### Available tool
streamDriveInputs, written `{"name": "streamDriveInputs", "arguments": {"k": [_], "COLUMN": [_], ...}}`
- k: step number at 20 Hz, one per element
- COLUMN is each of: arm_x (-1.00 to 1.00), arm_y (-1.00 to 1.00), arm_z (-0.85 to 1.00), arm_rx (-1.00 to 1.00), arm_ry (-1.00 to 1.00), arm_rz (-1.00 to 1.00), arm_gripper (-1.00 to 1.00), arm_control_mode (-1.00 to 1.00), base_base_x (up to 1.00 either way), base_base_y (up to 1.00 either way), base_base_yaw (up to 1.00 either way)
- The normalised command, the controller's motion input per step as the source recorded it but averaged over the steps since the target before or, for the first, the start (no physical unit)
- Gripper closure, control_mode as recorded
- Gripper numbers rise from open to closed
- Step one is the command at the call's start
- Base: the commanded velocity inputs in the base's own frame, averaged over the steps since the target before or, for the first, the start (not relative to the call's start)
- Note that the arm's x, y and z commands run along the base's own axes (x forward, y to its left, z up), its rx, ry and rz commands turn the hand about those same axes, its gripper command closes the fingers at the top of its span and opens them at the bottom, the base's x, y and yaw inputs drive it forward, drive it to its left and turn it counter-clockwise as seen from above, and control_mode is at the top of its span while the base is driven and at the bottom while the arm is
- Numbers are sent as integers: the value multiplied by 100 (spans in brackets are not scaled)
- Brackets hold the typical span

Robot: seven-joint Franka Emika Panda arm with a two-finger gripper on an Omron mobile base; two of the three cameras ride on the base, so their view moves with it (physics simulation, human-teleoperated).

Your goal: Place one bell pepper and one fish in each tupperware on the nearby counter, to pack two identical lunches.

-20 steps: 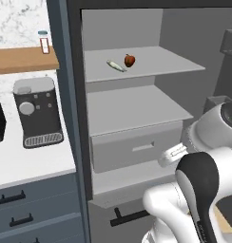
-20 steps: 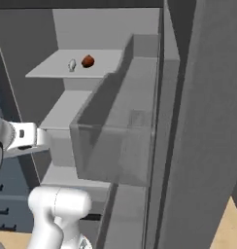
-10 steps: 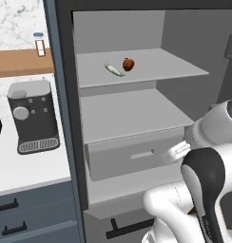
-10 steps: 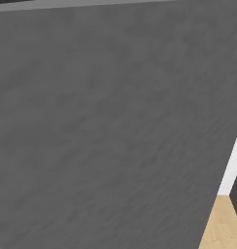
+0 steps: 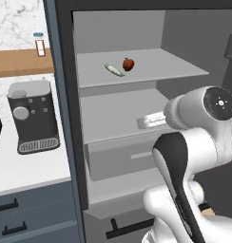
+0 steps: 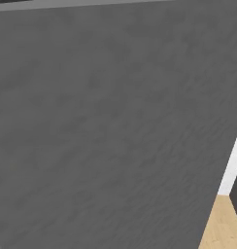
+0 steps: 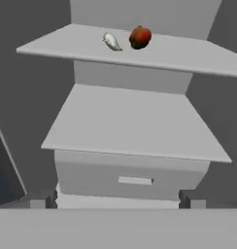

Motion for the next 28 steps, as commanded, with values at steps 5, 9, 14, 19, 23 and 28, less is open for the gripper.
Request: {"name": "streamDriveInputs", "arguments": {"k": [5, 9, 14, 19, 23, 28], "arm_x": [50, 62, 91, 100, 100, 100], "arm_y": [-3, -2, -11, -14, -1, 0], "arm_z": [81, 42, 2, 0, 0, -10], "arm_rx": [27, 19, 4, 0, -2, -4], "arm_ry": [-13, -9, 1, 15, 18, 9], "arm_rz": [-2, 0, -3, 0, 0, 0], "arm_gripper": [-100, -100, -100, -100, -100, -100], "arm_control_mode": [-100, -100, -100, -100, -100, -100], "base_base_x": [0, 0, 0, 0, 0, 0], "base_base_y": [0, 0, 0, 0, 0, 0], "base_base_yaw": [0, 0, 0, 0, 0, 0]}}
